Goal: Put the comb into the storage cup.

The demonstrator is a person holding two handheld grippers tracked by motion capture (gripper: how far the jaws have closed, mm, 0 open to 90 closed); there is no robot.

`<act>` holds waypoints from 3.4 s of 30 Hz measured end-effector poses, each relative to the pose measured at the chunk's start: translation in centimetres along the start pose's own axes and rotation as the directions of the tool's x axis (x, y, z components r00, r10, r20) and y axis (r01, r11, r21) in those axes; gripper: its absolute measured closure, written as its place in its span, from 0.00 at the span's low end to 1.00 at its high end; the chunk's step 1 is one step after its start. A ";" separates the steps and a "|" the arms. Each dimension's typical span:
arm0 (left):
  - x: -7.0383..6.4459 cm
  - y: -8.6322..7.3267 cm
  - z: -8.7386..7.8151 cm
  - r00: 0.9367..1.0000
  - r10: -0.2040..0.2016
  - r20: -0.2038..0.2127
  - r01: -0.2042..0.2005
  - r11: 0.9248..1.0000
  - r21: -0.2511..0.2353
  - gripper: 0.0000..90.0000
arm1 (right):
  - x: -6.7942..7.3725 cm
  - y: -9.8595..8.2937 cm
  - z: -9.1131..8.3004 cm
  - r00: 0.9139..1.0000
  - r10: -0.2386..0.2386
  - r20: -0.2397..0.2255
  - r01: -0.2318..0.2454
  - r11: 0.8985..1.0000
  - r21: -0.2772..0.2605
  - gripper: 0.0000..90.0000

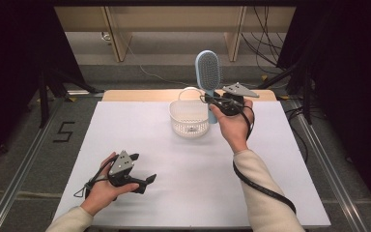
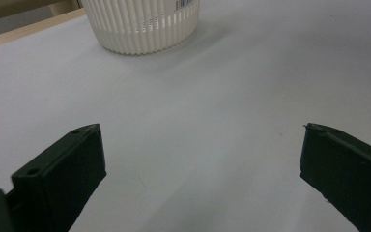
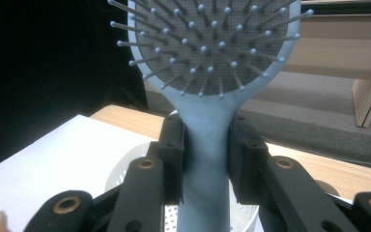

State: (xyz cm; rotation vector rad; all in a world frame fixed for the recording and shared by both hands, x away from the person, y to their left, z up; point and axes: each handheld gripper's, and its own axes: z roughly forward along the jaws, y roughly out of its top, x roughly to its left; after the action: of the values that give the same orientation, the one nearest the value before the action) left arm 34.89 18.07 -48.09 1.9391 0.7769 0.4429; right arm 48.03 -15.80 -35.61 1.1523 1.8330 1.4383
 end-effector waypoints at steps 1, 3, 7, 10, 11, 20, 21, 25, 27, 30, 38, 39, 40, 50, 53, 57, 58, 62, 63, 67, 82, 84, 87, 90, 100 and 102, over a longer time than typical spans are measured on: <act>0.0 0.0 0.0 1.000 0.000 0.000 0.000 1.000 0.000 0.02 | 0.0 0.0 0.0 1.000 0.000 0.000 0.000 1.000 0.000 0.79; 0.0 0.0 0.0 1.000 0.001 0.000 -0.001 1.000 0.000 0.02 | 0.0 0.1 0.1 1.000 0.003 -0.002 -0.003 1.000 0.001 0.79; 0.0 0.0 0.0 1.000 0.002 0.003 -0.002 1.000 0.001 0.02 | 0.0 0.1 0.2 1.000 0.004 -0.005 -0.004 1.000 0.002 0.79; 0.0 0.0 0.0 1.000 0.003 0.003 -0.003 1.000 0.002 0.02 | 0.1 0.1 0.2 1.000 0.003 -0.004 -0.003 1.000 0.002 0.79; 0.0 0.0 0.0 1.000 0.002 0.004 -0.002 1.000 0.001 0.02 | 0.1 0.1 0.3 1.000 0.003 -0.004 -0.003 1.000 0.002 0.79; 0.0 0.0 0.0 1.000 0.002 0.004 -0.002 1.000 0.001 0.02 | 0.3 0.4 0.5 1.000 -0.007 -0.005 0.007 1.000 0.003 0.79; 0.0 0.0 0.0 1.000 0.002 0.004 -0.002 1.000 0.001 0.02 | 0.3 0.4 0.5 1.000 -0.006 -0.007 0.006 1.000 0.003 0.79; -0.1 0.0 0.0 1.000 0.002 0.004 -0.002 1.000 0.000 0.02 | 0.4 0.5 0.5 1.000 -0.006 -0.009 0.006 1.000 0.004 0.79; -0.1 0.0 0.1 1.000 0.002 0.004 -0.002 1.000 0.001 0.02 | 0.4 0.5 0.6 1.000 -0.006 -0.009 0.006 1.000 0.004 0.79; -0.1 0.0 0.0 1.000 0.001 0.006 -0.001 1.000 -0.001 0.02 | 0.4 0.5 0.6 1.000 -0.008 -0.009 0.008 1.000 0.005 0.79; -0.1 0.0 0.1 1.000 0.003 0.005 -0.003 1.000 0.000 0.02 | 0.6 0.7 0.7 1.000 -0.010 -0.013 0.011 1.000 0.005 0.79; -0.1 0.0 0.1 1.000 0.003 0.005 -0.003 1.000 0.000 0.02 | 0.6 0.7 0.7 1.000 -0.010 -0.014 0.010 1.000 0.005 0.79; -0.1 0.0 0.1 1.000 0.003 0.005 -0.003 1.000 -0.001 0.02 | 0.6 0.7 0.8 1.000 -0.011 -0.014 0.011 1.000 0.005 0.79; -0.1 0.0 0.1 1.000 0.002 0.007 -0.002 1.000 0.000 0.02 | 0.6 0.8 0.9 1.000 -0.008 -0.013 0.008 1.000 0.003 0.79; -0.1 0.0 0.1 1.000 0.001 0.007 -0.001 1.000 -0.001 0.02 | 0.6 0.8 0.9 1.000 -0.006 -0.015 0.006 1.000 0.004 0.79; -0.2 0.1 0.1 1.000 0.006 0.006 -0.006 1.000 0.001 0.02 | 0.7 0.9 1.1 1.000 -0.009 -0.015 0.009 1.000 0.004 0.79; -0.2 0.1 0.1 1.000 0.006 0.007 -0.006 1.000 0.000 0.02 | 0.8 1.0 1.1 1.000 -0.008 -0.015 0.008 1.000 0.005 0.79; -0.2 0.1 0.1 1.000 0.006 0.007 -0.006 1.000 0.000 0.02 | 0.9 1.2 1.1 1.000 -0.010 -0.016 0.010 1.000 0.002 0.79; -0.2 0.1 0.1 1.000 0.006 0.007 -0.006 1.000 0.000 0.02 | 0.9 1.3 1.2 1.000 -0.011 -0.017 0.011 1.000 0.001 0.79; -0.2 0.1 0.1 1.000 0.006 0.007 -0.006 1.000 0.000 0.02 | 0.9 1.4 1.2 1.000 -0.010 -0.016 0.010 1.000 -0.002 0.79; -0.2 0.1 0.1 1.000 0.005 0.008 -0.005 1.000 -0.003 0.02 | 1.0 1.6 1.3 1.000 -0.011 -0.015 0.011 1.000 -0.005 0.79; -0.2 0.1 0.1 1.000 0.005 0.005 -0.005 1.000 -0.004 0.02 | 1.0 1.6 1.4 1.000 -0.013 -0.015 0.013 1.000 -0.005 0.79; -0.3 0.1 0.1 1.000 0.006 0.008 -0.006 1.000 -0.003 0.02 | 1.1 1.6 1.4 1.000 -0.013 -0.016 0.013 1.000 -0.003 0.79; -0.3 0.1 0.1 1.000 0.006 0.007 -0.006 1.000 -0.004 0.02 | 1.1 1.6 1.5 1.000 -0.014 -0.018 0.014 1.000 -0.004 0.79; -0.3 0.2 0.1 1.000 0.012 0.006 -0.012 1.000 -0.003 0.02 | 1.4 1.6 1.6 1.000 -0.013 -0.025 0.013 1.000 -0.002 0.79; -0.3 0.2 0.1 1.000 0.012 0.007 -0.012 1.000 -0.003 0.02 | 1.4 1.6 1.6 1.000 -0.012 -0.026 0.012 1.000 -0.003 0.79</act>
State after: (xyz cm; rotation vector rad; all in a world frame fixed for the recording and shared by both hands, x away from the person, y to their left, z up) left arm 34.77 17.75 -48.00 1.9428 0.7605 0.4439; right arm 49.11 -13.65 -34.37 1.1244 1.8511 1.4552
